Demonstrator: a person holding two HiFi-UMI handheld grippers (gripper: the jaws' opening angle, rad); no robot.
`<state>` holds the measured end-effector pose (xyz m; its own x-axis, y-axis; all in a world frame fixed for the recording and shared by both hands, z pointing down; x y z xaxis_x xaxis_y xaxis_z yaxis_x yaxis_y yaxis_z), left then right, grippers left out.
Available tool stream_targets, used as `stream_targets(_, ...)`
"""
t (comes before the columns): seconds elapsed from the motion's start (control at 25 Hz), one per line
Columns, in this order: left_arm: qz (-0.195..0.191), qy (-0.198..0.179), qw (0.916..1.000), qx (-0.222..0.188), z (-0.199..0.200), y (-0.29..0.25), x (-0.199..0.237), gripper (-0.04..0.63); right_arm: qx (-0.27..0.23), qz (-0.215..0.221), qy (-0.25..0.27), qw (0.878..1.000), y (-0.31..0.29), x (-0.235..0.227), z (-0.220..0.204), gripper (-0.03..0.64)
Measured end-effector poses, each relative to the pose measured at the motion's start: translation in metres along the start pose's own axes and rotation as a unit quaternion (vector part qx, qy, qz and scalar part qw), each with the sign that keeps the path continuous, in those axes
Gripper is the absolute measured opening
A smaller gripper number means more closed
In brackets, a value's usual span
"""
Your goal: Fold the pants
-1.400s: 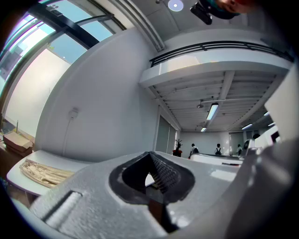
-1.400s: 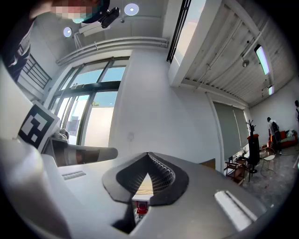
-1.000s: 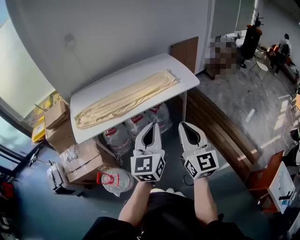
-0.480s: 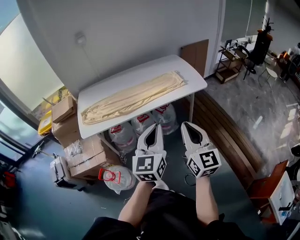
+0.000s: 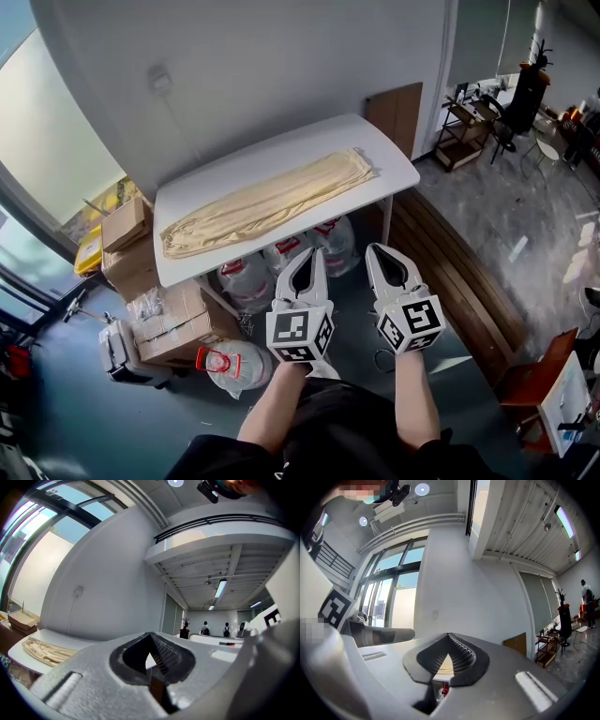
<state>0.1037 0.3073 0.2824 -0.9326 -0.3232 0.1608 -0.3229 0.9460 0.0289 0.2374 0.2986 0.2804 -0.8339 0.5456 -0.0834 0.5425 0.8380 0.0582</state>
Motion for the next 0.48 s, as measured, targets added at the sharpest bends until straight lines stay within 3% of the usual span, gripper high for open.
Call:
stream_targets(0.28, -0.003, 0.018, 0.9998, 0.006, -0.003, -0.058, 0.039, 0.003, 0.006, -0.01, 0.009, 1.0, -0.056, -0.026, 0.0, 0.006)
stream_targets(0.48, -0.007, 0.017, 0.9995, 0.027, -0.011, -0.109, 0.071, 0.003, 0.025, -0.013, -0.012, 1.0, -0.113, -0.045, -0.02, 0.006)
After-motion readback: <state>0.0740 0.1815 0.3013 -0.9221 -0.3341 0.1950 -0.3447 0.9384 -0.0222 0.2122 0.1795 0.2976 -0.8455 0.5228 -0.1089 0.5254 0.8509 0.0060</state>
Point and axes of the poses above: the fingertips, and each gripper's own axes: y backward along the fingers, x to its left, z out of its top, the point moved 4 cm from there along y, backward along the fingers, and after that the axes turned 1 degree about -y, right-handed, at the moved point
